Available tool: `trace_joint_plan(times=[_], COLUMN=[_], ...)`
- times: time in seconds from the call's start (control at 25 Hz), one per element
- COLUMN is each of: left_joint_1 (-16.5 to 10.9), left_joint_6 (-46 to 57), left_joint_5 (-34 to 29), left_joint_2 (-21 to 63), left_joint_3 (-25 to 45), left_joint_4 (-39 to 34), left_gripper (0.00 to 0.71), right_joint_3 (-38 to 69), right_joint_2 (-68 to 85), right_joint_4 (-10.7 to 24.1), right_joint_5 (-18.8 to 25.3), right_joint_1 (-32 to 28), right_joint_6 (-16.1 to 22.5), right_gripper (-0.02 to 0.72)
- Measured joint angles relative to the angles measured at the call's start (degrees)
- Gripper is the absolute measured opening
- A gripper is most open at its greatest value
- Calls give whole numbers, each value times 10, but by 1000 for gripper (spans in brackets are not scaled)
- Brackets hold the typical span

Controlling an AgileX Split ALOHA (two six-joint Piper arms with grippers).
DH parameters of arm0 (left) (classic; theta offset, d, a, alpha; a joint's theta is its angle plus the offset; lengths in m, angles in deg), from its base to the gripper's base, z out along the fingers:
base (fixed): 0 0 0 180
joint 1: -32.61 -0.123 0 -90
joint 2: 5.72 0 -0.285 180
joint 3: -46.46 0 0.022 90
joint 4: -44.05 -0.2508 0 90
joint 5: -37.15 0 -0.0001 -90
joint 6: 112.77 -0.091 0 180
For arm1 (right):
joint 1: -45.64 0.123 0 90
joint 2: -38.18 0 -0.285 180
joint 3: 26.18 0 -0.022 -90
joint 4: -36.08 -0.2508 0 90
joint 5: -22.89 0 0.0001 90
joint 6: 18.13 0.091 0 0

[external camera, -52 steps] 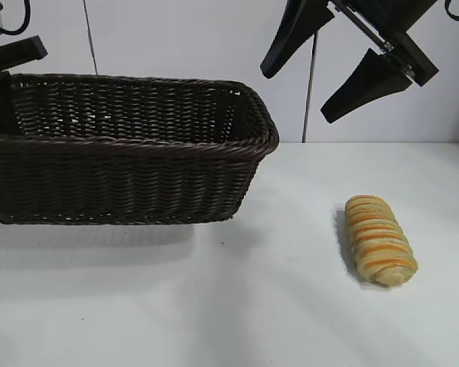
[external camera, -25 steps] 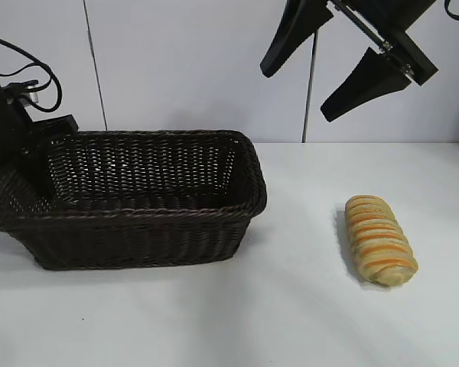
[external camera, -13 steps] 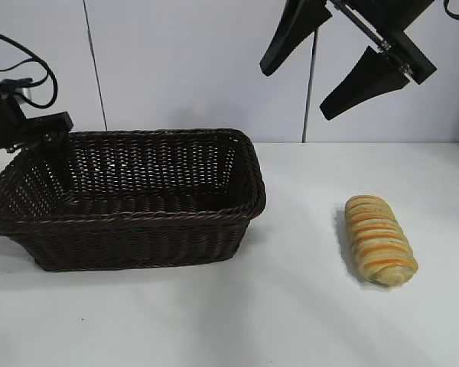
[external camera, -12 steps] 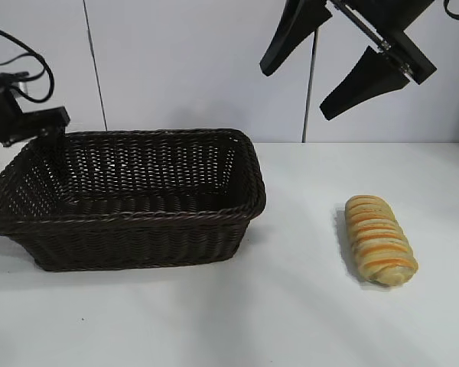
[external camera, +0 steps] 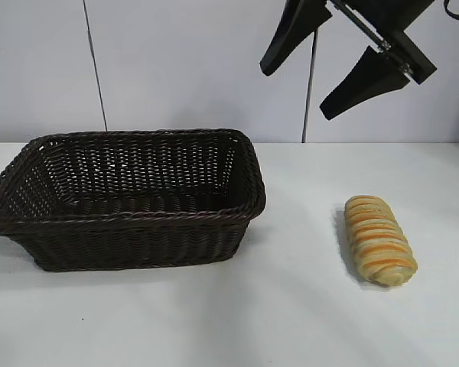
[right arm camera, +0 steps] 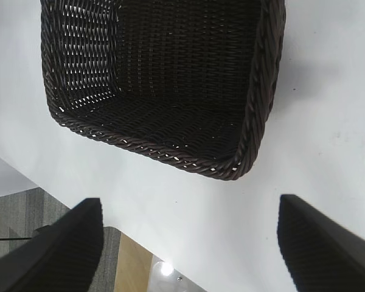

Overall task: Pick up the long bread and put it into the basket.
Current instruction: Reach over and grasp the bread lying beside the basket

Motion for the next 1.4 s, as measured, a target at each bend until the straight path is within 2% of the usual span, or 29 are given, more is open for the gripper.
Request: trace_joint_plan(times=[0.12,0.36,0.64,0.72,0.84,0.92,1.04,1.16,1.24,1.4], left_joint_1=[-24,-24,-23,-9,18,33,38,42,59,92], left_joint_6=[-9,19,-18,-29,-35,-35,-38,-56,-69,-74], left_joint_5=[-8,-61,-74,-75,-81,-87,-94,-90,-92,-92], left_joint_2=[7,107,390,500,663,758,878,887,889,889], left_joint_3=[0,-40,-43,-10,85,155,260,341,390,461], left_joint_4=[37,68,97,114,124,98,54,78,106,107], left_gripper=[657,657,657,657,657,657,657,657,657,657], right_joint_3=[0,0,0,0,0,0,0,0,0,0], right_joint_2=[0,0,0,0,0,0,0,0,0,0], right_joint_4=[0,13,44,44,45,49,51,56,60,70], right_joint_5=[0,0,0,0,1,1,1,1,1,3], right_joint_1=[0,0,0,0,0,0,0,0,0,0], right_joint_6=[0,0,0,0,0,0,0,0,0,0], right_gripper=[548,548,548,548,548,548,548,548,548,548])
